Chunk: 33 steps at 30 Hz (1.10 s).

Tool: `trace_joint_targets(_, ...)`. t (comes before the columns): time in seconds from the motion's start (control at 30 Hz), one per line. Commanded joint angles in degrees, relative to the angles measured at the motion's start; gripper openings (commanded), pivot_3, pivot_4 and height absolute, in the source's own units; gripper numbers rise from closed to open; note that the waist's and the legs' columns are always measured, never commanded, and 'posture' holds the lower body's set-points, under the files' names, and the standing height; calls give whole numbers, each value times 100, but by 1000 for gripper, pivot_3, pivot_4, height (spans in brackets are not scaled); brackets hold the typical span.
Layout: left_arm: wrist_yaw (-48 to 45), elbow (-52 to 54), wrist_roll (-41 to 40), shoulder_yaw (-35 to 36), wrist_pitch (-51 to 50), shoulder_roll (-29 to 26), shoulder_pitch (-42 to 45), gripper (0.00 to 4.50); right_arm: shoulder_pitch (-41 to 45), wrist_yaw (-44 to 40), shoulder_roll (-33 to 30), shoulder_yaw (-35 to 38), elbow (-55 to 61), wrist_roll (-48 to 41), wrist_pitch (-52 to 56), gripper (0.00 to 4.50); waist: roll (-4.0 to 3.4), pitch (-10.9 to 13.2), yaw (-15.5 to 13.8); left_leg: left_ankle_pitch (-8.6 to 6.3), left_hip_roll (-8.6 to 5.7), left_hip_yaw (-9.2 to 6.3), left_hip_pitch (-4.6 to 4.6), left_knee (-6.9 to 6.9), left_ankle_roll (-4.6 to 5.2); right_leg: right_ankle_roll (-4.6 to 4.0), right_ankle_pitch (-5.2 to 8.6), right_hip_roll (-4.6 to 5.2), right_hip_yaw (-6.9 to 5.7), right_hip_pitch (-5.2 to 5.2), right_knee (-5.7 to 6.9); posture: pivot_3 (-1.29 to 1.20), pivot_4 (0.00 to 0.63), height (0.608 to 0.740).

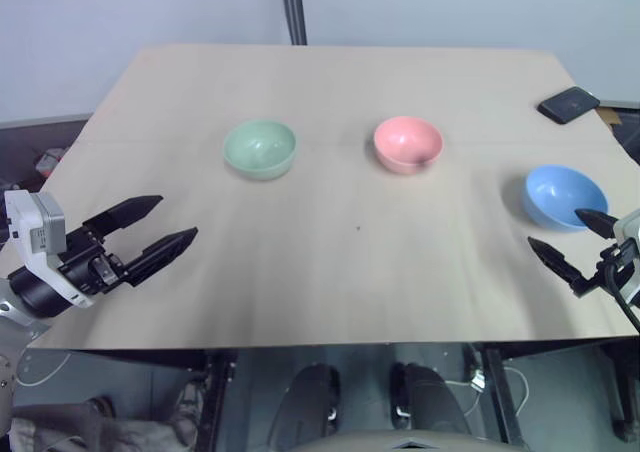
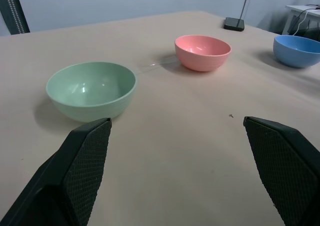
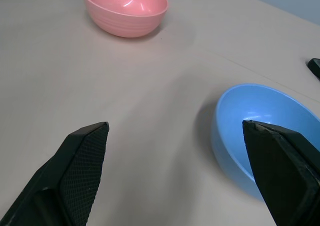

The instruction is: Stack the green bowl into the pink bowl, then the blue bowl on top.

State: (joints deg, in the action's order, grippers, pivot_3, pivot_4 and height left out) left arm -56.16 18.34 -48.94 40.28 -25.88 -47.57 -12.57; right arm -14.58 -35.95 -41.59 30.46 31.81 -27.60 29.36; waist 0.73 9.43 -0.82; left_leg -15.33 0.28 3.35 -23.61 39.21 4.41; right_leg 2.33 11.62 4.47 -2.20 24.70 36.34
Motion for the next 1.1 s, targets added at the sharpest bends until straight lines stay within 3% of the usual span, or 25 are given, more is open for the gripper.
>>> trace_joint_targets(0.03, 46, 98, -70, 24, -46, -25, 125, 4500, 115, -49, -65, 78, 180, -73, -55, 4476, 0, 0, 0, 0, 0, 0, 0, 0, 0, 0, 0, 0, 0, 0, 0, 0, 150, 739)
trace_joint_targets(0.27, 361, 408, -301, -117, -287, 133, 341, 4500, 628, -41, -175, -525, -92, 166, -12, 4476, 0, 0, 1, 1, 0, -1, -2, 0, -1, -1, -1, -1, 1, 1, -1, 0, 150, 739)
trace_joint_targets(0.67, 188, 806, -713, -665, -305, 297, 800, 4500, 2765, 82, -120, -2340, -1518, 1155, -41, 4476, 1, 1, 3, 15, -1, 6, -9, 1, -21, -4, -3, -31, 8, 8, -3, 0, 150, 739)
trace_joint_targets(0.9, -16, 840, -577, -684, -74, 500, 620, 4500, 4904, -887, 484, -4196, -3532, 2223, -1357, 4476, 2, 2, 170, 15, 4, 16, 1, 1, -20, -3, -3, -44, 20, 9, 4, 0, 150, 739)
trace_joint_targets(1.1, -42, 1139, -515, -476, -11, 482, 196, 4500, 6313, -970, 1298, -4952, -6100, 3167, -3006, 4476, 4, 4, 153, 16, 1, 16, -9, 1, -21, -3, -4, -42, 19, 12, -3, 0, 150, 739)
